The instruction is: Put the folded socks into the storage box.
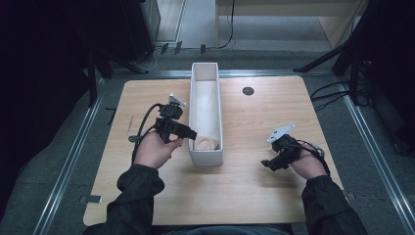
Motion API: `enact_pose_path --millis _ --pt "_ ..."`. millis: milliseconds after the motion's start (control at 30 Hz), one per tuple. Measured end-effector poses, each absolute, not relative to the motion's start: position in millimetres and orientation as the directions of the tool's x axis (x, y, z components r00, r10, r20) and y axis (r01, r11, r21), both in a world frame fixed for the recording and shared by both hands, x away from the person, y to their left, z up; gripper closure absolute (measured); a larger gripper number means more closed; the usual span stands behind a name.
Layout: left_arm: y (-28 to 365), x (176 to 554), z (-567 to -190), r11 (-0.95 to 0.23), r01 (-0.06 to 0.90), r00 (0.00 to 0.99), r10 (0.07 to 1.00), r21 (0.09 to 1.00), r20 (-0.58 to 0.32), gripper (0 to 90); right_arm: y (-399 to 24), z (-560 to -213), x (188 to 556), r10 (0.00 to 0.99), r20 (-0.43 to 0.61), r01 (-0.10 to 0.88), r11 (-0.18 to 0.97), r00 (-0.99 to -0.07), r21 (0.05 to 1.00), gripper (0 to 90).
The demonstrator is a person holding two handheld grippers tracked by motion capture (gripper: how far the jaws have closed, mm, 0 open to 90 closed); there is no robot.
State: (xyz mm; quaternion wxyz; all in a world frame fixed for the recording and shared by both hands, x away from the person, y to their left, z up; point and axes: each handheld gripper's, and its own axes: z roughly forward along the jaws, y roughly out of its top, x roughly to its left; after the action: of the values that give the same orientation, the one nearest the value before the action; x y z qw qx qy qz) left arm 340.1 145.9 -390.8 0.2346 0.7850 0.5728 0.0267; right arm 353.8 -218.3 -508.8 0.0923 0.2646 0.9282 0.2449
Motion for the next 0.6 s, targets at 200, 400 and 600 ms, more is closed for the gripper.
enact_pose_path --millis 200,400,600 --pt "164 338 -386 -0.216 0.884 0.326 0.921 0.415 -0.215 43.6 -219 -509 354 0.537 -0.039 0.448 0.739 -0.842 0.503 15.7" --pt "186 338 -395 -0.212 0.877 0.327 0.921 0.431 -0.213 42.9 -220 -509 354 0.544 -0.033 0.456 0.734 -0.839 0.504 15.7" --pt "208 341 -412 -0.199 0.867 0.337 0.909 0.457 -0.244 42.4 -220 -510 354 0.542 -0.037 0.452 0.735 -0.839 0.505 15.7"
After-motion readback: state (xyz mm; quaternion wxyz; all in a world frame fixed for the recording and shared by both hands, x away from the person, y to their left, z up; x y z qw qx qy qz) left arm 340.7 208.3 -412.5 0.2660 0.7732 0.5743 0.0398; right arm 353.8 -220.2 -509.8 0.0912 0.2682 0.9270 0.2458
